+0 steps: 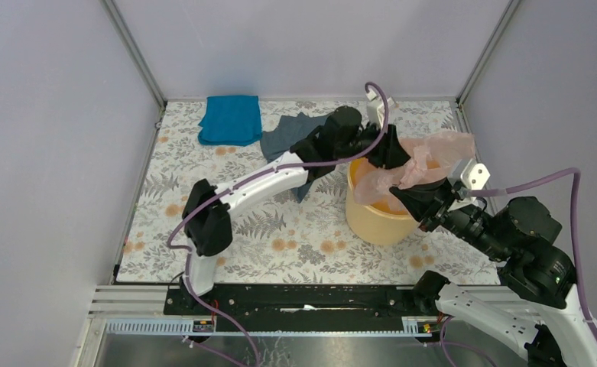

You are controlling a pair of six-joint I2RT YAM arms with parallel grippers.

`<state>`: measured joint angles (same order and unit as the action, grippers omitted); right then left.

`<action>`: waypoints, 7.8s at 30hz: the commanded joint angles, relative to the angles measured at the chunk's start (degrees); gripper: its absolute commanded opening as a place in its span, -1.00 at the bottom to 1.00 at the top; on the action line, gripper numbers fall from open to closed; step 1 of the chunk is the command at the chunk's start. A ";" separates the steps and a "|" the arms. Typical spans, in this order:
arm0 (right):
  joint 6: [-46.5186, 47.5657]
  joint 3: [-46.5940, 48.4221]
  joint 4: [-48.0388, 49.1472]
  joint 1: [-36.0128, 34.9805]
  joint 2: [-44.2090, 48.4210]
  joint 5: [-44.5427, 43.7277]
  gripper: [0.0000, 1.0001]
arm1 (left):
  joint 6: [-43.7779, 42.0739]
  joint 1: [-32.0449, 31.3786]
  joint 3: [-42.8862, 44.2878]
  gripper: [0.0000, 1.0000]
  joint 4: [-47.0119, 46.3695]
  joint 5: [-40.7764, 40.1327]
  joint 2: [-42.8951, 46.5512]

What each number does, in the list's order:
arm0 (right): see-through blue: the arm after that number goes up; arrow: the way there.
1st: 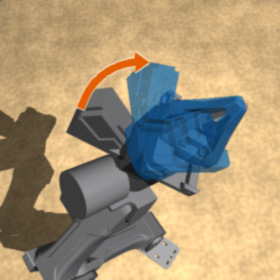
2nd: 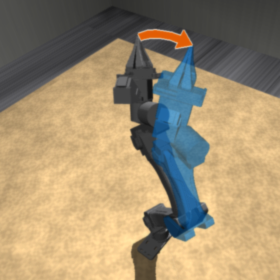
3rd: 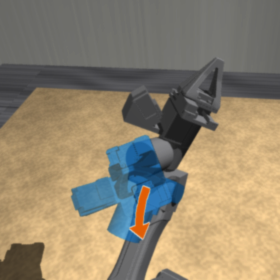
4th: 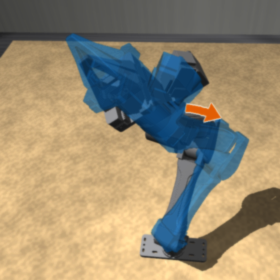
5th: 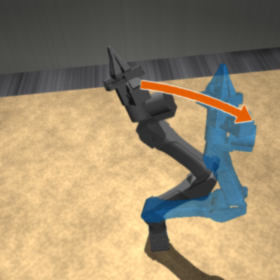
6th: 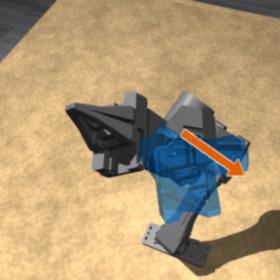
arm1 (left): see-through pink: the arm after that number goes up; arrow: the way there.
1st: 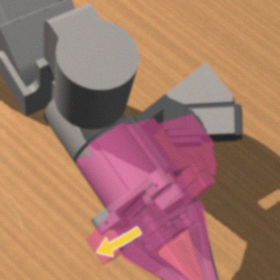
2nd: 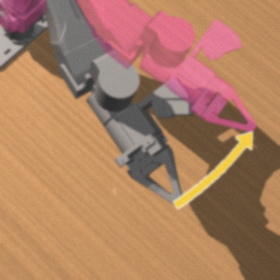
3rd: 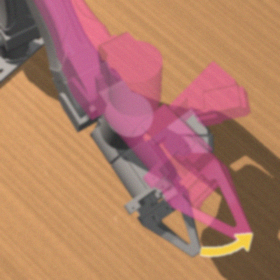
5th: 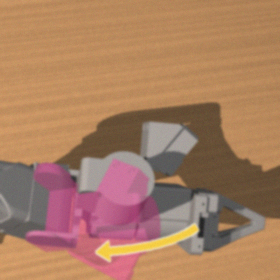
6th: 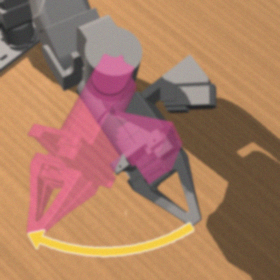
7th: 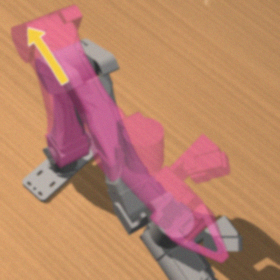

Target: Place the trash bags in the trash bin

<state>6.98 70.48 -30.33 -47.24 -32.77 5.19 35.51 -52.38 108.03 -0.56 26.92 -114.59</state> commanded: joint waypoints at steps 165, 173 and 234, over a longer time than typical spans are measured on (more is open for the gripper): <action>-22.06 9.51 -10.91 23.63 -29.11 3.56 -0.92 | -7.45 -6.60 -34.00 0.98 12.22 -36.31 47.96; -19.47 6.28 -6.50 23.65 -25.82 8.92 -0.09 | -5.82 1.27 -32.64 0.97 6.30 -18.58 42.78; -24.83 -11.08 -6.64 23.65 2.09 -1.24 -1.00 | 4.05 9.53 -9.63 -1.00 -5.09 -7.09 12.77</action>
<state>-15.44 54.00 -27.46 -23.66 -33.47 7.11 42.46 -45.10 99.59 -4.36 25.43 -107.81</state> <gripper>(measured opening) 0.011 0.005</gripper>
